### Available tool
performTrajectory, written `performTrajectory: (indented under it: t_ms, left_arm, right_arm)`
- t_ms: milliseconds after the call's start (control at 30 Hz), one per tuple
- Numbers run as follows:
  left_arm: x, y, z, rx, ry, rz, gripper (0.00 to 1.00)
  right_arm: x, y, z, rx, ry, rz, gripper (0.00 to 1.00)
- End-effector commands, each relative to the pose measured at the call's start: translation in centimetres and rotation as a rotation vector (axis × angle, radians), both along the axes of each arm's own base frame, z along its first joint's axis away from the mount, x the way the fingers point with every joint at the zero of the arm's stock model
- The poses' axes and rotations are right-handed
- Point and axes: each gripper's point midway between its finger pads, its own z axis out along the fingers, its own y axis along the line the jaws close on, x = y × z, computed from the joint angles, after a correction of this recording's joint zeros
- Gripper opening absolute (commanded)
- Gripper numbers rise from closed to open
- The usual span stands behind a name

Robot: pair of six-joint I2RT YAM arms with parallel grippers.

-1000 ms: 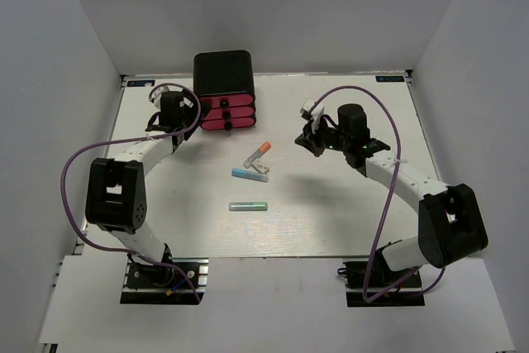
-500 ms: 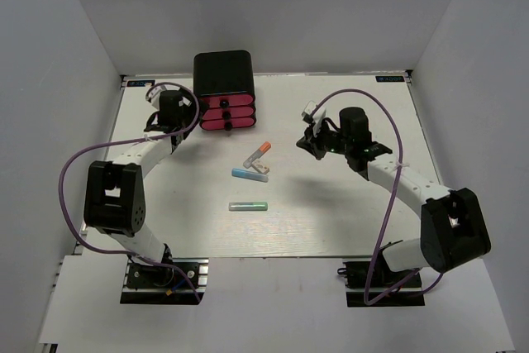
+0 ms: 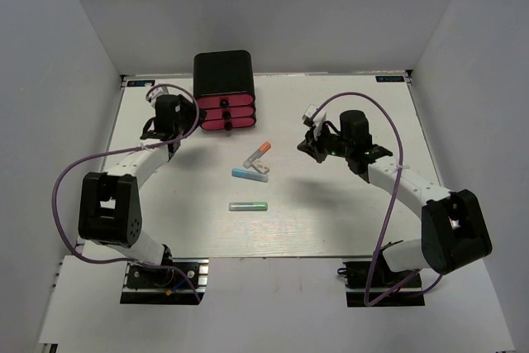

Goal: Sort the stationery into containers
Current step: Close the drawer in the storage box, then open the drawer in the storage box.

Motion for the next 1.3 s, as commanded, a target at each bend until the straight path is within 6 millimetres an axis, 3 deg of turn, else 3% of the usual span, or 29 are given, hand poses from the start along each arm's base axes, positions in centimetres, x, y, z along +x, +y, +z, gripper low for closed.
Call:
performTrajectory:
  t_ms: [0,33,167,233,300,500,533,633,767,800,867,1000,1267]
  left_arm:
    - [-1.9,-1.3,0.8,0.011,-0.046,-0.113,0.59]
    - [-2.2,-1.5,0.7,0.015,-0.056,-0.131,0.50]
    - [-2.5,-3.0,0.7,0.005,-0.085,-0.214,0.35]
    - [-2.1,-3.6,0.4,0.005,-0.089,-0.254,0.33]
    - [-1.4,-4.4,-0.4,-0.013,-0.068,-0.291,0.33]
    - [0.6,-5.7,-1.1,-0.050,-0.054,-0.291,0.58]
    - [0.6,-6.2,-2.3,-0.059,-0.026,-0.295,0.59]
    - [1.4,-6.9,-1.7,-0.080,-0.048,-0.294,0.62]
    - [2.2,-7.1,-2.2,-0.099,-0.048,-0.285,0.62]
    - [2.7,-7.7,-1.1,-0.112,-0.085,-0.291,0.62]
    - [2.9,-7.8,-1.7,-0.119,-0.071,-0.286,0.62]
    - [3.3,-8.6,-0.9,-0.146,-0.099,-0.297,0.61]
    - [4.2,-7.8,-1.6,-0.117,-0.071,-0.224,0.55]
  right_arm:
    - [0.1,-0.2,1.2,0.012,-0.059,0.000,0.00]
    - [0.2,-0.3,1.1,0.012,-0.054,-0.002,0.00]
    - [0.1,-0.2,0.9,0.011,-0.051,0.001,0.00]
    - [0.2,-0.2,0.8,0.011,-0.050,0.000,0.00]
    - [0.2,-0.2,0.9,0.012,-0.050,0.000,0.00]
    - [0.5,-0.3,1.0,0.008,-0.067,-0.005,0.00]
    - [0.1,0.2,1.0,0.006,-0.070,0.012,0.00]
    - [0.6,-0.4,1.1,0.004,-0.080,-0.005,0.00]
    - [0.6,-0.4,0.9,0.000,-0.085,0.000,0.00]
    - [0.6,-0.4,1.0,0.000,-0.085,0.000,0.00]
    - [0.7,-0.5,0.6,-0.004,-0.078,-0.001,0.00]
    - [0.7,-0.5,0.7,-0.003,-0.083,0.003,0.00]
    - [1.1,-0.4,0.6,0.001,-0.082,-0.001,0.00]
